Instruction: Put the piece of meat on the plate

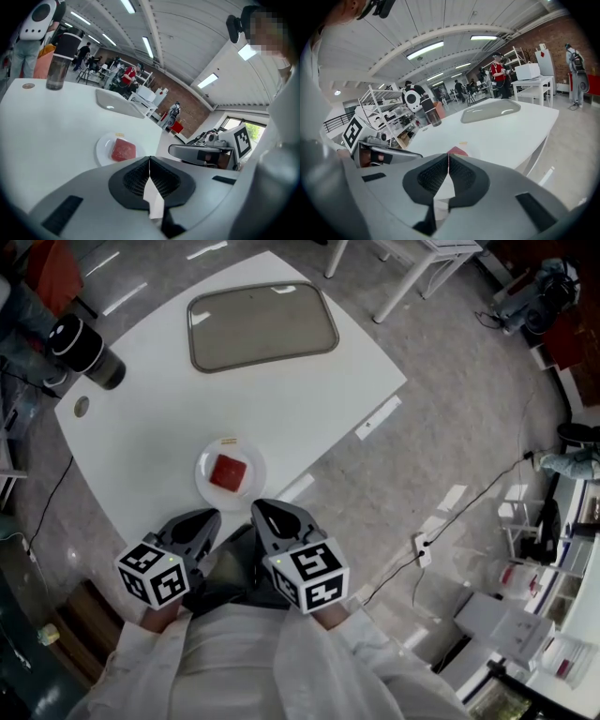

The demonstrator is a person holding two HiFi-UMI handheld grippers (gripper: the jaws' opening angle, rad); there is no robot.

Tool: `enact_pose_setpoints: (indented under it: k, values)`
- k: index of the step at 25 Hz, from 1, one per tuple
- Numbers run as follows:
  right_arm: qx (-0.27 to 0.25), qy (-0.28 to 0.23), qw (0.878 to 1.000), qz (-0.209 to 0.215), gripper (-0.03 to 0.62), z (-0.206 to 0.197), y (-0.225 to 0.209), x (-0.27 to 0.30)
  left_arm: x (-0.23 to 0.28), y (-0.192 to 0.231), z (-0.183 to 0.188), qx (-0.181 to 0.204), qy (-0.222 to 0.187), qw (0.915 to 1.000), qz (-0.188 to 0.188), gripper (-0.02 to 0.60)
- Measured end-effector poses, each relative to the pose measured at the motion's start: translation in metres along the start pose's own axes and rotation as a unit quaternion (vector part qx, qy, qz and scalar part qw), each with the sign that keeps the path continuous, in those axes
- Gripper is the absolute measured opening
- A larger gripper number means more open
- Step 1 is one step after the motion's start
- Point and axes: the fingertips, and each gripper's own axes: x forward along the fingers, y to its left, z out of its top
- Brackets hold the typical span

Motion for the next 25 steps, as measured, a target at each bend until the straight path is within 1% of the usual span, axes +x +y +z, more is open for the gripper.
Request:
enact_pose_setpoints:
  k: [4, 8, 13, 17, 20, 25]
  values:
    - [0.014, 0.01, 1.0, -0.009, 0.015, -0.009, -0.005, 0.004, -0.001, 0.015, -0.009, -0.033, -0.005, 0.9993, 0.016, 0.011]
    - [0.027, 0.021, 0.999, -0.007, 0.015, -0.018, -0.008, 0.013, 0.003, 0.025, -0.017, -0.041, 0.002, 0.9987, 0.029, 0.011]
    - [0.047, 0.028, 0.998, -0.013, 0.017, -0.028, -0.014, 0.02, 0.009, 0.038, -0.022, -0.09, -0.002, 0.9955, 0.032, 0.011]
    - [0.061, 0.04, 0.997, -0.019, 0.017, -0.039, -0.019, 0.023, 0.01, 0.051, -0.028, -0.09, 0.01, 0.9947, 0.049, 0.011]
    - [0.071, 0.047, 0.996, -0.022, 0.017, -0.045, -0.019, 0.026, 0.008, 0.059, -0.029, -0.092, 0.007, 0.9937, 0.064, 0.011]
    - [0.091, 0.059, 0.994, -0.02, 0.017, -0.06, -0.021, 0.032, 0.012, 0.063, -0.033, -0.095, 0.007, 0.9932, 0.068, 0.012]
